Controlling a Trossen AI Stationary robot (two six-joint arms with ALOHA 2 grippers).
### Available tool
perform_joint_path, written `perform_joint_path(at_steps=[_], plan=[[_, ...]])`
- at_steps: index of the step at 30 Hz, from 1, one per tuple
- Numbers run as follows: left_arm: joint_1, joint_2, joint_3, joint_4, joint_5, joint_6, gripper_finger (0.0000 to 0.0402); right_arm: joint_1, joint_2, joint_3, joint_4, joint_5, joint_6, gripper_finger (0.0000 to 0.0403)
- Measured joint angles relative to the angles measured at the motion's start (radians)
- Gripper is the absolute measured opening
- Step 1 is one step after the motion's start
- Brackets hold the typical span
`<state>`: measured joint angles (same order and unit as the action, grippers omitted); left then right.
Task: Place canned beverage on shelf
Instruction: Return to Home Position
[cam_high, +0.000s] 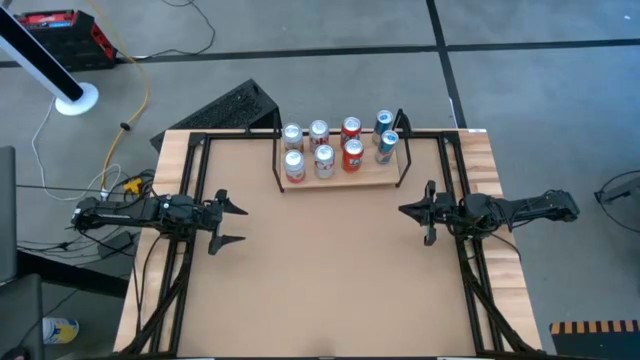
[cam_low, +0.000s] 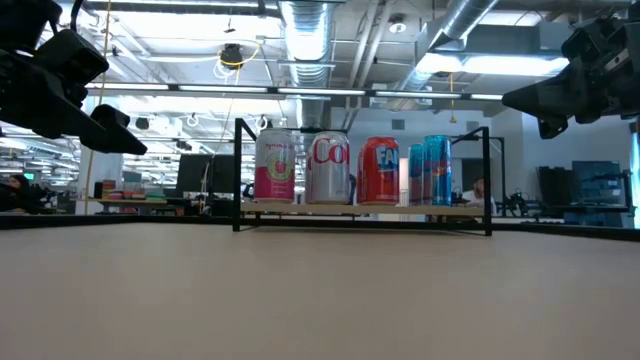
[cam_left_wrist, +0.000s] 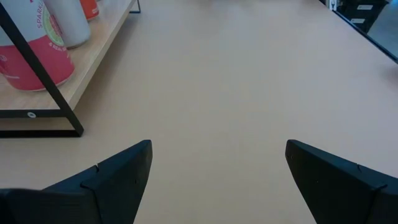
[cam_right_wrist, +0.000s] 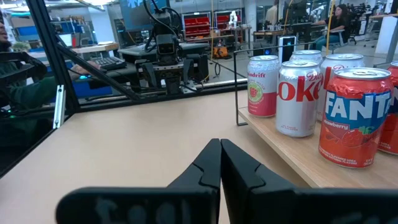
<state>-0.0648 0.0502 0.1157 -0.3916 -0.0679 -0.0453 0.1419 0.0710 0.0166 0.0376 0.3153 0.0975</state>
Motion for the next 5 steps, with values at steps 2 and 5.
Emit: perform_joint_path(at_steps=[2, 5], plan=[[0.000, 0.000, 0.000, 0.000, 0.000, 0.000, 0.0355, 0.000, 0.000, 0.000, 0.000, 0.000, 0.000, 0.0031], [0.000, 0.000, 0.000, 0.000, 0.000, 0.000, 0.0355, 0.000, 0.000, 0.000, 0.000, 0.000, 0.000, 0.0031]])
